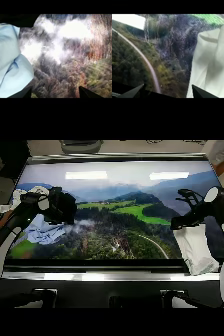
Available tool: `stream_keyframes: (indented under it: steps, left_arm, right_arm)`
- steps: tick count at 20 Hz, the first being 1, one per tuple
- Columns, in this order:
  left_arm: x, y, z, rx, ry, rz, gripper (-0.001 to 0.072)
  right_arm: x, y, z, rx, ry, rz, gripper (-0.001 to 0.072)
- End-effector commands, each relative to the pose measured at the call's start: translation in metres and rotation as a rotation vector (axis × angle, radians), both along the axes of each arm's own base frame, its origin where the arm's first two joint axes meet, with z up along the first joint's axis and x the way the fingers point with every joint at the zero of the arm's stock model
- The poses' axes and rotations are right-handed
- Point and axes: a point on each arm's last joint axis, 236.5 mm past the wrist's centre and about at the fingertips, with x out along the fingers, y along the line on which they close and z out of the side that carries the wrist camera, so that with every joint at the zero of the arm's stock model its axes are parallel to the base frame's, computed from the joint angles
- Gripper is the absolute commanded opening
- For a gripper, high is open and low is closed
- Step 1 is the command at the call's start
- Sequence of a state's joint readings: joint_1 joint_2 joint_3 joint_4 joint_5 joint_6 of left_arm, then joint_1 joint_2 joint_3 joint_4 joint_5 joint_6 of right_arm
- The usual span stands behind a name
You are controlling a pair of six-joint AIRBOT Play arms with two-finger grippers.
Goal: Fold the shirts.
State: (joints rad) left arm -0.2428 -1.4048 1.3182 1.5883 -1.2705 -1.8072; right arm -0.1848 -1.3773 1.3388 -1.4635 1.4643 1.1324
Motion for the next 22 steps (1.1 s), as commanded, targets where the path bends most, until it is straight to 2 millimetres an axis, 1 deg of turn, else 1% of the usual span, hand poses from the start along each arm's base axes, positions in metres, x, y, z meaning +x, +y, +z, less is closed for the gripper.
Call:
stream_keyframes:
  steps: [1, 18, 19, 20, 22]
  left_arm:
    - [0.000, 0.000, 0.000, 0.000, 0.000, 0.000, 0.0699]
    - [0.002, -0.001, 0.000, -0.002, -0.007, 0.000, 0.0700]
    - [0.006, -0.002, 0.001, -0.006, -0.023, -0.002, 0.0700]
    - [0.008, -0.003, 0.001, -0.009, -0.034, -0.003, 0.0700]
    - [0.008, -0.003, 0.001, -0.009, -0.034, -0.002, 0.0700]
  right_arm:
    - [0.000, 0.000, 0.000, 0.000, 0.000, -0.001, 0.0668]
    - [0.001, 0.000, 0.000, 0.002, -0.002, -0.003, 0.0668]
    - [0.003, 0.000, 0.000, 0.000, -0.012, -0.003, 0.0668]
    - [0.009, -0.002, 0.001, -0.009, -0.040, -0.005, 0.0668]
    - [0.028, -0.012, 0.004, -0.047, -0.119, -0.012, 0.0668]
